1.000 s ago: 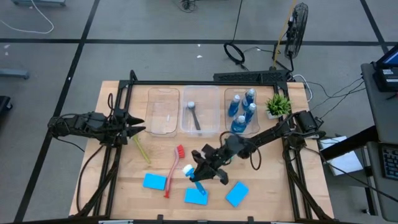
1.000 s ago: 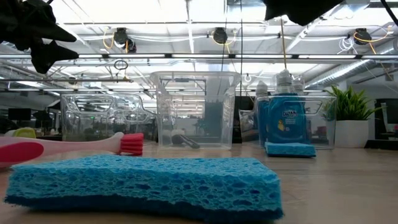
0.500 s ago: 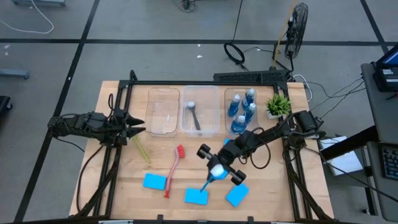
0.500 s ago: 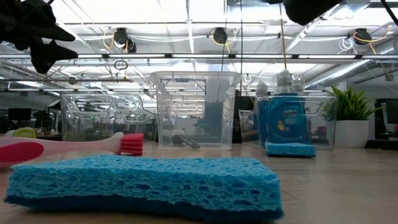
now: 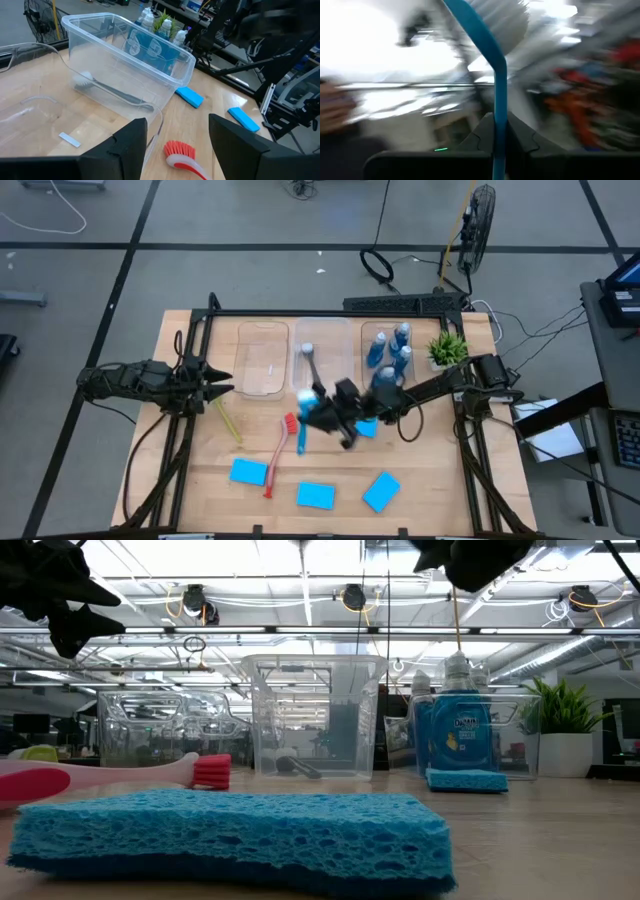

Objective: Pick & Place Kitchen Sink Supplies
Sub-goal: Put the blue dishwashing brush into the transparent white bin

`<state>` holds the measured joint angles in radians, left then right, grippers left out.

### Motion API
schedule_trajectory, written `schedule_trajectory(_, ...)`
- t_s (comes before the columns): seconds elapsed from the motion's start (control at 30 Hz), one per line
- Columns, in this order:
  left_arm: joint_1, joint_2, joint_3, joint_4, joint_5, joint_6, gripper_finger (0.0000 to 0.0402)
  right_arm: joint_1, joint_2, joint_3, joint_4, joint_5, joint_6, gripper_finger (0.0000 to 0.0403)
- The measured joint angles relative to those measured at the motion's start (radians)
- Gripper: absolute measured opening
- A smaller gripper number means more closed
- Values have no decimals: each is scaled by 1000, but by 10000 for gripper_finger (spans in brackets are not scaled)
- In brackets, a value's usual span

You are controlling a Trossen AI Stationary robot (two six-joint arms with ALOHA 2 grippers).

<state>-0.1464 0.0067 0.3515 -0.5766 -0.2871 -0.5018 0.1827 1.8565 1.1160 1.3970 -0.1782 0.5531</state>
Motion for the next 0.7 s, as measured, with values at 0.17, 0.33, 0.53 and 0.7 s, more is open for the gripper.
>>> schedule_trajectory(0.17,0,0,0,0,0,0,214,-67,-28,0,-231,156,51,13)
schedule_trajectory(0.33,0,0,0,0,-2,0,214,-129,-140,55,-636,195,36,13)
schedule_trajectory(0.53,0,0,0,2,-9,3,214,-184,-270,155,-1104,363,-15,13)
schedule_trajectory(0.7,0,0,0,2,-17,1,214,-232,-314,181,-1243,497,-17,13)
